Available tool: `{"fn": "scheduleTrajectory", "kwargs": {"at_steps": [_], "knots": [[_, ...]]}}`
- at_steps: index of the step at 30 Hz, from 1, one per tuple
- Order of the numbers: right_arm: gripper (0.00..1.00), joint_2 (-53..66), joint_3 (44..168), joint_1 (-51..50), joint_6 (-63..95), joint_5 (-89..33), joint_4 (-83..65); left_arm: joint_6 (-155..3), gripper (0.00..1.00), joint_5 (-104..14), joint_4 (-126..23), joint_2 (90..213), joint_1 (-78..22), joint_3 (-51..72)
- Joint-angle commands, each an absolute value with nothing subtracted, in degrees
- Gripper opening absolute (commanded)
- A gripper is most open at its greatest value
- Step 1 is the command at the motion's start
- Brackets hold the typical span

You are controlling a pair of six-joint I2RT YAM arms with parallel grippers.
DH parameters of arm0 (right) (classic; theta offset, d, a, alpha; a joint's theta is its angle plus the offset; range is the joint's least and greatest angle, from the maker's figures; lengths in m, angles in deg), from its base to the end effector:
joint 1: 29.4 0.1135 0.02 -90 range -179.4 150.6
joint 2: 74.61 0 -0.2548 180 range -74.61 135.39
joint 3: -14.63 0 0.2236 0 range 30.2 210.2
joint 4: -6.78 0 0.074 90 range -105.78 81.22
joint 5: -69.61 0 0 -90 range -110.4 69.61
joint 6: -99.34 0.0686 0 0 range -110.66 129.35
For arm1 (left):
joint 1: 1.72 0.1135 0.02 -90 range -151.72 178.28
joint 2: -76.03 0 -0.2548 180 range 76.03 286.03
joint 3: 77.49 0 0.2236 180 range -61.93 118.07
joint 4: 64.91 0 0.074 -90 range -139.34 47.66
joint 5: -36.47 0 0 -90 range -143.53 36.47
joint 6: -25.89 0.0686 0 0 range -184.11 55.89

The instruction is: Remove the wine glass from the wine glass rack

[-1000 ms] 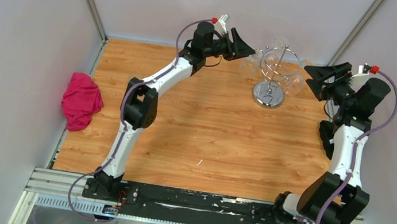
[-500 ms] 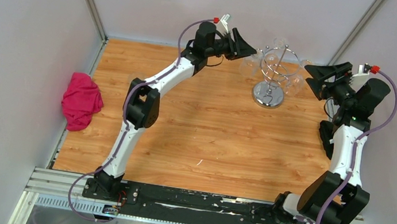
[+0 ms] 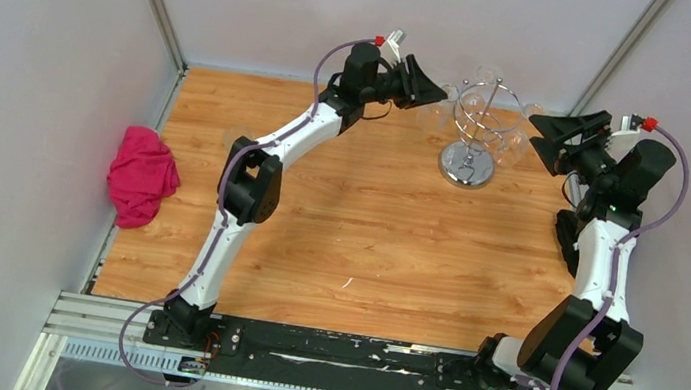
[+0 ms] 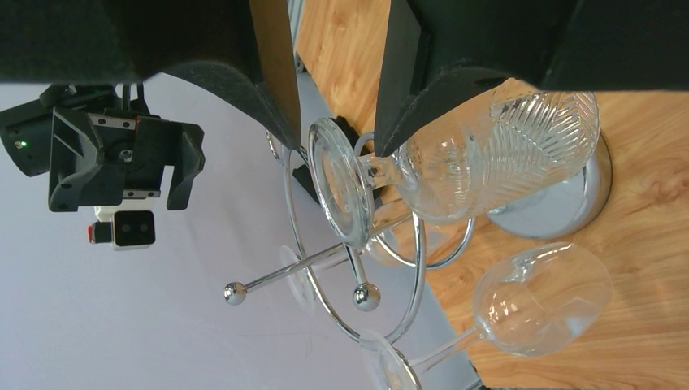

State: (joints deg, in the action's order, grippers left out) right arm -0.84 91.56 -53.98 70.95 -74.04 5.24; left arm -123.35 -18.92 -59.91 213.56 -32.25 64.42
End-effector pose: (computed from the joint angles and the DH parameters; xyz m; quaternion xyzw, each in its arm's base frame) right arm 0.2837 -0.0690 0.3737 0.1887 0.6753 0.5015 0.5069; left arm 0.4637 -0.3187 0.3012 0.0344 0.7094 -0.6237 0.3265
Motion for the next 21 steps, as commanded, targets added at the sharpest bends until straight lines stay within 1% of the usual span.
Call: {"fn": "scheduleTrajectory", "kwargs": {"at_steps": [1,3,8,11,16,21], "knots": [[0.81,-0.8,90.8,-55.1,72.6,-75.8,8.9,-123.4,0.47,-19.6,-60.2,213.4,-32.8,66.4],[0.81,-0.8,90.8,-55.1,72.7,-75.9,9.2,-123.4,0.51,-20.0,-60.3,213.2,-32.8,66.6],[0.8,-0.5,90.8,-55.1,73.2,-76.0,9.9,-123.2,0.54,-20.2,-60.2,213.1,-32.8,66.7],[0.8,-0.3,90.8,-55.1,73.5,-76.1,10.2,-123.4,0.52,-20.5,-60.3,213.3,-32.8,66.8],[0.8,-0.2,90.7,-55.0,73.8,-76.1,10.5,-124.1,0.46,-21.0,-60.2,213.9,-32.8,68.4],[0.8,-0.1,90.4,-54.8,74.2,-76.3,11.1,-124.2,0.42,-21.1,-60.3,214.0,-32.7,69.2]]}}
